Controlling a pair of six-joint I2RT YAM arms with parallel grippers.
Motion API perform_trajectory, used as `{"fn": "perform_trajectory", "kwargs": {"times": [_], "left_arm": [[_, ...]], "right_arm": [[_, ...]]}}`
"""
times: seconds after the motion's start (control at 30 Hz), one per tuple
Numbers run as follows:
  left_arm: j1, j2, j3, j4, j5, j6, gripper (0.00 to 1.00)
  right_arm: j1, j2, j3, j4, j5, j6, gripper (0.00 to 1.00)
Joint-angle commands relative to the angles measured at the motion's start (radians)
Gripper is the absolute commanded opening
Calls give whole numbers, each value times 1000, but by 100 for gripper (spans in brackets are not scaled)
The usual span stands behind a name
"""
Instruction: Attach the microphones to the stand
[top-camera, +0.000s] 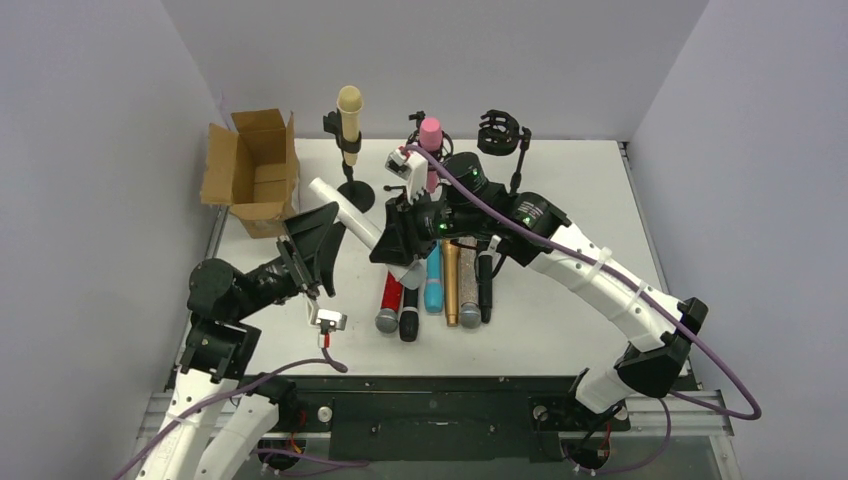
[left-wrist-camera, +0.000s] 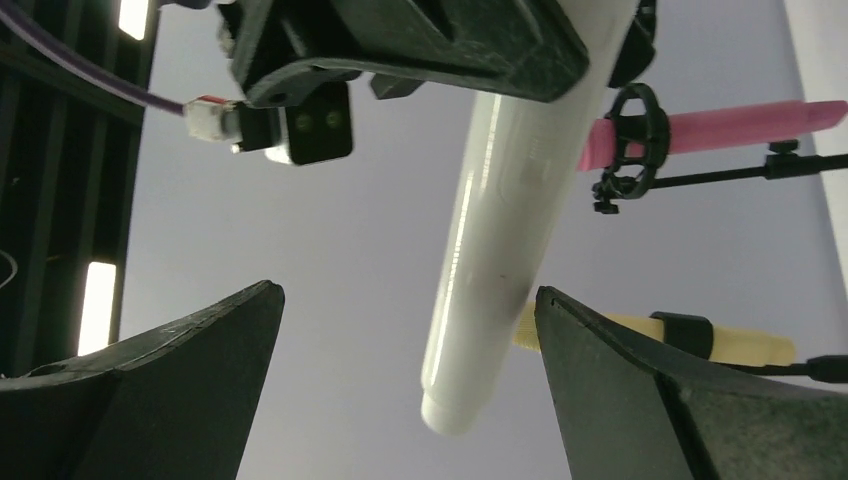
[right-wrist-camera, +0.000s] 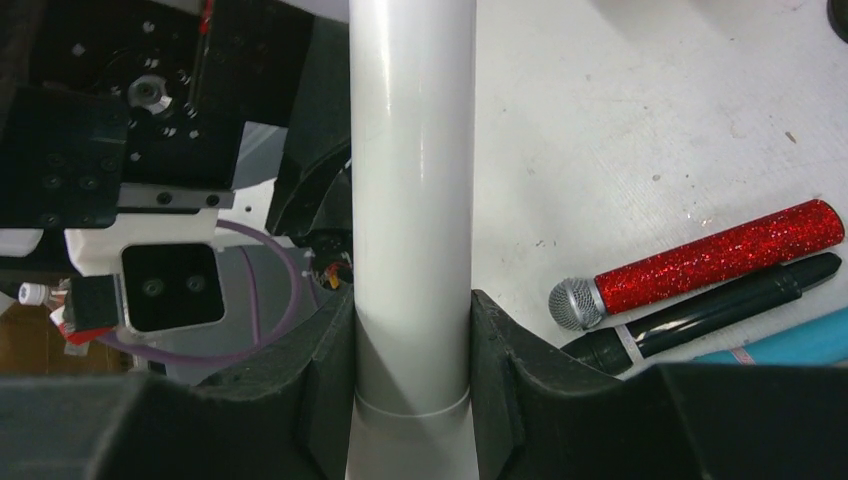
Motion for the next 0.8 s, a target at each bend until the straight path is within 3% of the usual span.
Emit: {"fn": "perform_trajectory", "kwargs": {"times": [0.0,0.37,0.43,0.53,0.6,0.67,0.77], "left_arm": [[-3,22,78,-267,-15,162,96],[-3,72,79,-234,-35,178,96],[-3,80,71,-238,-38,192,100],[-3,92,71,-272,-42,229,81],[-3,97,73,-279,-32,223,50],[-4,98,64,-250,-19,186,26],[-3,100,62,-233,-18,155,11]], "right_arm": [[31,2,49,-62,-29,-62,0],[50,51,72,-96,-81,-94,0],[52,60,78,-102,-83,-101,0],[52,63,79,-96,-84,-108,0],[53,65,82,-85,-86,-110,0],[52,72,89,-75,-90,-111,0],[52,77,94,-58,-95,-111,0]]}}
